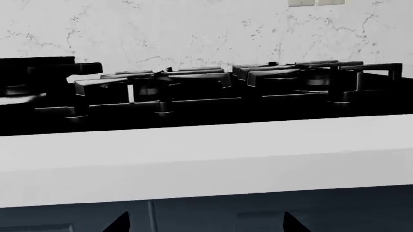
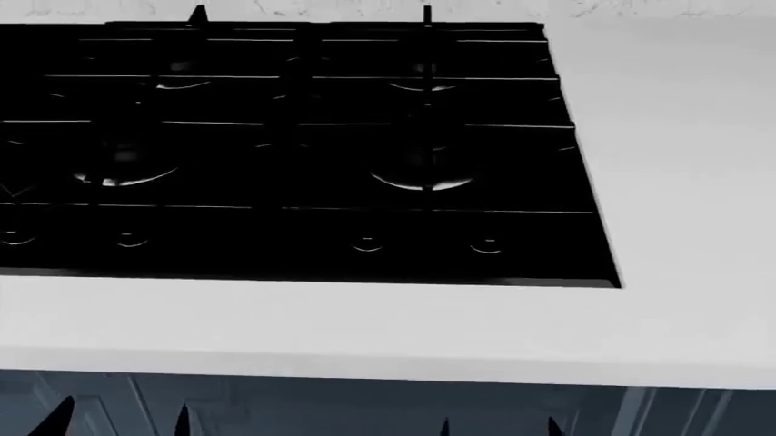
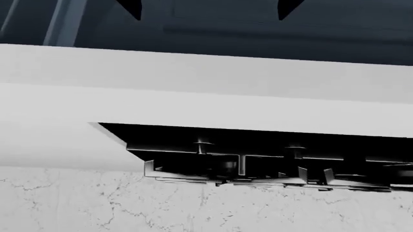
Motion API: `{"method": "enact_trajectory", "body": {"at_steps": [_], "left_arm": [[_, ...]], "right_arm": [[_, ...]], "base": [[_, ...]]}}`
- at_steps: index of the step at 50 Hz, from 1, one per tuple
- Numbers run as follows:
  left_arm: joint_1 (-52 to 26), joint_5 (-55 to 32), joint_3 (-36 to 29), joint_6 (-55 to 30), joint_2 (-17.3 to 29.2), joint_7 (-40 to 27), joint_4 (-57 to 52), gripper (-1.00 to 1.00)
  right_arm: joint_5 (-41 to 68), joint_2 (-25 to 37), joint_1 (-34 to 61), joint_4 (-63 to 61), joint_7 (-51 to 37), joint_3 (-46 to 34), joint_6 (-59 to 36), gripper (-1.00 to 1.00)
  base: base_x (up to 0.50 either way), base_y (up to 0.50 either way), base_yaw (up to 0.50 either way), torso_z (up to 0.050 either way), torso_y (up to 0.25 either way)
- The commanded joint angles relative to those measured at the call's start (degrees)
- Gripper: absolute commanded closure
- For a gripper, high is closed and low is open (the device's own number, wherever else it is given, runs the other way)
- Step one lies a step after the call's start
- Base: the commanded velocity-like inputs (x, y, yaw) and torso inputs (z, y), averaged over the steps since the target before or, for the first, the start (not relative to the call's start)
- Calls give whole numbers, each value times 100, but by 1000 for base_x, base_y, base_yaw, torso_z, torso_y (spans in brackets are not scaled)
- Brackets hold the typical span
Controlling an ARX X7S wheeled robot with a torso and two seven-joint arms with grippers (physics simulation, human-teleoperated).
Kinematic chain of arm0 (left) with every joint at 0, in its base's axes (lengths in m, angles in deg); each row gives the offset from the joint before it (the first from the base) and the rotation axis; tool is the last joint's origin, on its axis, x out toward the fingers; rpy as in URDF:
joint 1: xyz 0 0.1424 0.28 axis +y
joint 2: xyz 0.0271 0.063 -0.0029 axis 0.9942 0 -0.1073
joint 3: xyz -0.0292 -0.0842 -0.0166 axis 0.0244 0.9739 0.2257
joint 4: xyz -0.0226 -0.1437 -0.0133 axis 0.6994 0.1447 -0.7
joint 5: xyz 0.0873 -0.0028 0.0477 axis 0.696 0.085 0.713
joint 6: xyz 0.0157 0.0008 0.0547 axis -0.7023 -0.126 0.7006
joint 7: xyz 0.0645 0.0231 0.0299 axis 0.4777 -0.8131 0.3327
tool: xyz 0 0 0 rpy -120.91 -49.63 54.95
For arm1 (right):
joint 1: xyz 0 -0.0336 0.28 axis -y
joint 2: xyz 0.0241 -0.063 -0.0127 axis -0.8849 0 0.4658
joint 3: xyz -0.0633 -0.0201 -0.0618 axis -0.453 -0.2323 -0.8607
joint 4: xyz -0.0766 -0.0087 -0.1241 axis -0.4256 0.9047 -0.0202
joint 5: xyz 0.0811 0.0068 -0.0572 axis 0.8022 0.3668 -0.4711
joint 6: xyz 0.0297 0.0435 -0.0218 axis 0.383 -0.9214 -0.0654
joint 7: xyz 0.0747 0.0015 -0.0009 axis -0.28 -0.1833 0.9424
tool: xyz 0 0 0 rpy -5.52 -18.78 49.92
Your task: Pick up the pan and dump the vegetables in it onto the plate. Then return the pan to the stove.
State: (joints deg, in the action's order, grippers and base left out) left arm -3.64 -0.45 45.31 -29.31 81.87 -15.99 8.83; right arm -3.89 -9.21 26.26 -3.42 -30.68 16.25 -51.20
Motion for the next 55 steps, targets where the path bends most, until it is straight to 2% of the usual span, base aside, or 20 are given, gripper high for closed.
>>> {"method": "enact_trajectory", "body": {"at_steps": [1, 15, 19, 26, 30, 34, 38, 41, 55], "left_arm": [[392, -181, 91, -522, 368, -12, -1449, -100], [302, -312, 359, -2399, 968, -39, -3847, -100], [-69, -617, 559, -3431, 1168, 56, -4654, -100], [-603, -991, 724, -4444, 1290, 68, -5321, -100], [-733, -1240, 633, -4535, 1476, -208, -5364, -100], [-849, -1820, 483, -4460, 1942, -814, -5366, -100], [-987, -2631, 92, -4121, 2750, -1815, -5367, -100], [-1064, -2908, -77, -3971, 3055, -2187, -5359, -100], [-1162, -3244, -214, -3722, 3399, -2557, -5302, -100]], "right_arm": [[31, 287, -216, -1472, -32, -96, -1130, -100], [-323, 663, 10, -3335, -209, -106, -3113, -100], [-403, 824, 192, -3982, -149, -73, -3896, -100], [-449, 987, 467, -4537, -73, -106, -4685, -100], [-698, 1117, 482, -4870, -201, -287, -4940, -100], [-732, 1125, 488, -4940, -230, -336, -4986, -100], [-766, 1152, 518, -4960, -238, -434, -5039, -100], [-777, 1169, 517, -4989, -244, -443, -5059, -100], [-826, 1209, 694, -5052, -234, -658, -5257, -100]], "base": [[0, 0, 0, 43, 197], [0, 0, 0, 43, 196], [0, 0, 0, 43, 196], [0, 0, 0, 43, 196], [0, 250, 0, 43, 197], [0, 500, 0, 43, 196], [0, 500, 0, 43, 197], [0, 500, 0, 43, 197], [0, 500, 0, 43, 197]]}}
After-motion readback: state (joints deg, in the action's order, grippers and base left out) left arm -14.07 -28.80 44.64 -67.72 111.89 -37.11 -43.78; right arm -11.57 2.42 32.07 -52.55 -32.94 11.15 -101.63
